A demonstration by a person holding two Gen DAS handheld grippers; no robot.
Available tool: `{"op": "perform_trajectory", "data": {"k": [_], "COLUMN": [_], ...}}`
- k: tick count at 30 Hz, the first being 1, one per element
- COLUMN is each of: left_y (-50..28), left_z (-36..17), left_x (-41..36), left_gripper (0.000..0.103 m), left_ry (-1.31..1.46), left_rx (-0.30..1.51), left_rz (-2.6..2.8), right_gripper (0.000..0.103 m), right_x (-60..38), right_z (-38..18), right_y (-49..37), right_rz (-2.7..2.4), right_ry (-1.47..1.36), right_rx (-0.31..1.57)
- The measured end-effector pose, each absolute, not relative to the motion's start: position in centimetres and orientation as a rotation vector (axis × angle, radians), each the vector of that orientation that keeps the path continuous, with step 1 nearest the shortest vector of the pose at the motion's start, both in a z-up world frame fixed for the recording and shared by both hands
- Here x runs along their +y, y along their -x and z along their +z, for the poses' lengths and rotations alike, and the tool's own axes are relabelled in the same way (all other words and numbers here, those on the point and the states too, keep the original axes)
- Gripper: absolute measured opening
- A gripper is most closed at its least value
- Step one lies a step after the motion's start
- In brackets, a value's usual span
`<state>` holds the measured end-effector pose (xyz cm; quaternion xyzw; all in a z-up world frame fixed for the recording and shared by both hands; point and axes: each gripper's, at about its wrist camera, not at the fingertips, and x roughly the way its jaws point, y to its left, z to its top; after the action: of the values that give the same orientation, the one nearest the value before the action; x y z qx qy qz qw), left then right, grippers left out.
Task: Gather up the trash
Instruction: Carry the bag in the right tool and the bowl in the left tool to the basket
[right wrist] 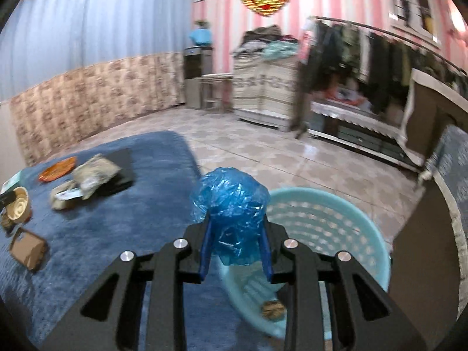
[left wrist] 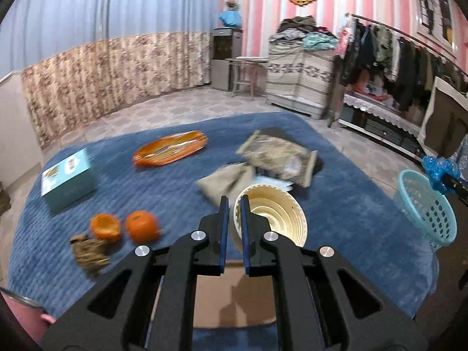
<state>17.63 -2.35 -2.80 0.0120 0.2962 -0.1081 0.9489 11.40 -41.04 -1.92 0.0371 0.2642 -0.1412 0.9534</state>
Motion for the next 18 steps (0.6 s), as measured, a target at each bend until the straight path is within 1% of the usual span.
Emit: {"op": "perform_trajectory", "data": {"k": [11,18], "left_y": [-18.3,-18.5], "left_z": [-1.9,-2.1], "left_x": [-13.3,-20.3], "left_gripper": [0.007,0.007], "left_ry": [-0.072,-0.097], "left_rx": [0.564,0.556], "left_rz": [-0.382,-0.482], "right_gripper": [0.028,0.028], "right_x": [-48.2,-50.4], "right_z": [-3.4,-3.9], "right_y": [-9.6,-9.5], "right_rz": [-0.415,-0.451], "right_ry": [-0.167,-0.182], "right_rx": [0.54,0.553]}}
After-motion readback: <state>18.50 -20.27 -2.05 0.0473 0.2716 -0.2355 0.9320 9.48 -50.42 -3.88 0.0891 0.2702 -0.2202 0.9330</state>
